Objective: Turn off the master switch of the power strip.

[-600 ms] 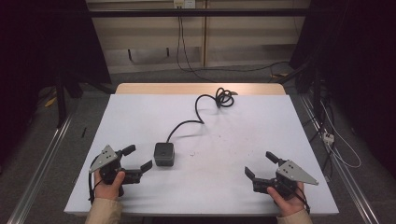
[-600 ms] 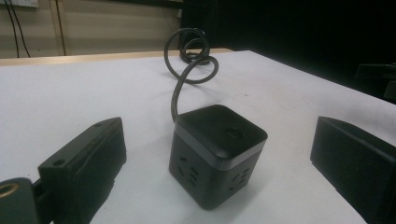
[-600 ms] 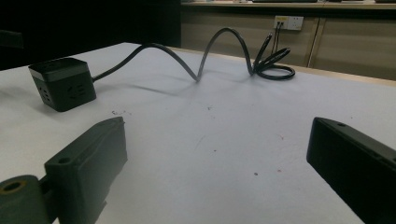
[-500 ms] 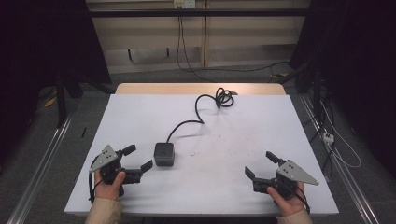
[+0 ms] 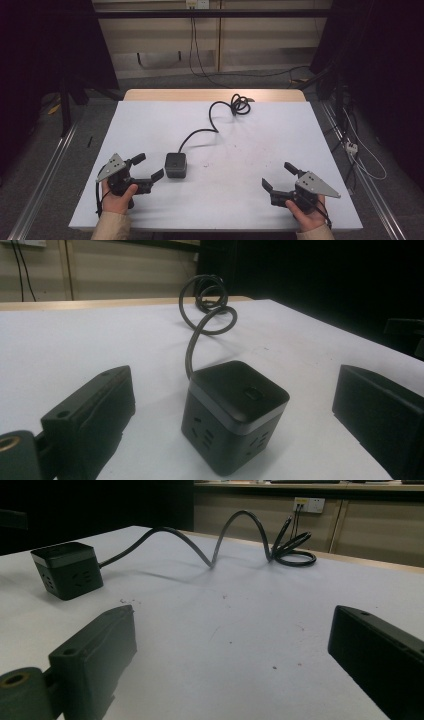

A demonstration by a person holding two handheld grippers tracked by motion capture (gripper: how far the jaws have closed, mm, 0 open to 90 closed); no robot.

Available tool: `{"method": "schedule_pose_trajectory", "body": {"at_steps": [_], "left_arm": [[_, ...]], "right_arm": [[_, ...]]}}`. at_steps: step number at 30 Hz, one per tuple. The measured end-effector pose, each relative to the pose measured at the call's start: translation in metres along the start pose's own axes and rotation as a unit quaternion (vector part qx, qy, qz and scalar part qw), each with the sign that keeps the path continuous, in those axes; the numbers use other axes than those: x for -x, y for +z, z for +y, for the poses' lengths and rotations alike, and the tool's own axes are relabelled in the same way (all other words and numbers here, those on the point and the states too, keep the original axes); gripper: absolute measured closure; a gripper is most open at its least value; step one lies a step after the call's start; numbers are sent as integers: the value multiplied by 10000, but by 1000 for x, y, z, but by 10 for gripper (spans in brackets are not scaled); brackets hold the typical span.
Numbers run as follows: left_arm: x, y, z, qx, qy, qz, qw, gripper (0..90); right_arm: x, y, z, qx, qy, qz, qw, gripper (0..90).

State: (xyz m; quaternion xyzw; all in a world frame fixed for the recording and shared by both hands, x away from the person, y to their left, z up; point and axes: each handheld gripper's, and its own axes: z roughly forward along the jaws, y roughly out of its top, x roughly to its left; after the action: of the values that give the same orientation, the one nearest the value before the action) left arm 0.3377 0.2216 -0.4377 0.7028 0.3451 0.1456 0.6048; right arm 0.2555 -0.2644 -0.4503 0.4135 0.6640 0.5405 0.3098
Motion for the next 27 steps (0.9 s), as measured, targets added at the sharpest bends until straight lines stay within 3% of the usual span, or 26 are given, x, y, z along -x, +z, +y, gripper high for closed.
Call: {"method": "schedule_pose_trajectory", "body": {"at_steps": [18,27], "left_arm": [[-1,7,5,-48,-106,26,9999,44],[-3,10,7,-84,-59,92,9999,98]], "right_arm": [[0,0,0,9,5,8,10000,47],[1,0,1,15,5,9,10000,47]]}}
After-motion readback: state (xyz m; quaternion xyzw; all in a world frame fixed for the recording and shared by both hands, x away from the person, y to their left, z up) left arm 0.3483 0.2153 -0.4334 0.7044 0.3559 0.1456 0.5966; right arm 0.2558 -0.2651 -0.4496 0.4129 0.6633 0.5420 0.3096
